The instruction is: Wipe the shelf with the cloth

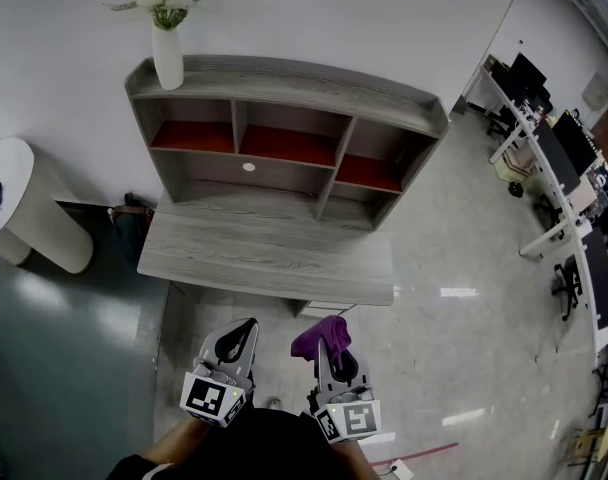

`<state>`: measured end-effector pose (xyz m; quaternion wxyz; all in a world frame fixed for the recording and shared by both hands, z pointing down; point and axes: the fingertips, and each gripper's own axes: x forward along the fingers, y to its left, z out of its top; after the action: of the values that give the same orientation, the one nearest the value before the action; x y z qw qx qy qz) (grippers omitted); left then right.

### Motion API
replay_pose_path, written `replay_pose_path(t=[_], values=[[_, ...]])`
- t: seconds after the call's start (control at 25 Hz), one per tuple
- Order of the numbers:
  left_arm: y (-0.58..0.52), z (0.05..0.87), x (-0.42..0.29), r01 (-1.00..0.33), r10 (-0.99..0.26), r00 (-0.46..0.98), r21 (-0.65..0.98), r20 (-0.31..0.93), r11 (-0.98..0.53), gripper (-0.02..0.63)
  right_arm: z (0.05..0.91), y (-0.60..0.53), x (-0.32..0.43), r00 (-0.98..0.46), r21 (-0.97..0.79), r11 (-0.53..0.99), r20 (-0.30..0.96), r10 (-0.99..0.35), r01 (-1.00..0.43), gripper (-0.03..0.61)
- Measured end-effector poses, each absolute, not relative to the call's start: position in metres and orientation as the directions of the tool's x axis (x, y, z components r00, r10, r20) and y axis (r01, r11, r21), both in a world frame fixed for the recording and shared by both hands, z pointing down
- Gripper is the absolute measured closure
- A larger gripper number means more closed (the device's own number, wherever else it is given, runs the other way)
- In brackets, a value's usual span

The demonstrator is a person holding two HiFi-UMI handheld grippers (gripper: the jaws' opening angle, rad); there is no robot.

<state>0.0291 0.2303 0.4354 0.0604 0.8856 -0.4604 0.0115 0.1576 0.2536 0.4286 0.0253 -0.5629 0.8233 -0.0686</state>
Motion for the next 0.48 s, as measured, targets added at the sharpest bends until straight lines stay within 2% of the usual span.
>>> replay_pose_path(t=[0.48], values=[[0.11,0.433,-0.022,-0.792,-0.789,0.609,0.102,0.079,-0.602,0.611,0.422,0.129,0.109,-0.318,-0.117,0.311,0.047,-0.947,-0.943,0.528]])
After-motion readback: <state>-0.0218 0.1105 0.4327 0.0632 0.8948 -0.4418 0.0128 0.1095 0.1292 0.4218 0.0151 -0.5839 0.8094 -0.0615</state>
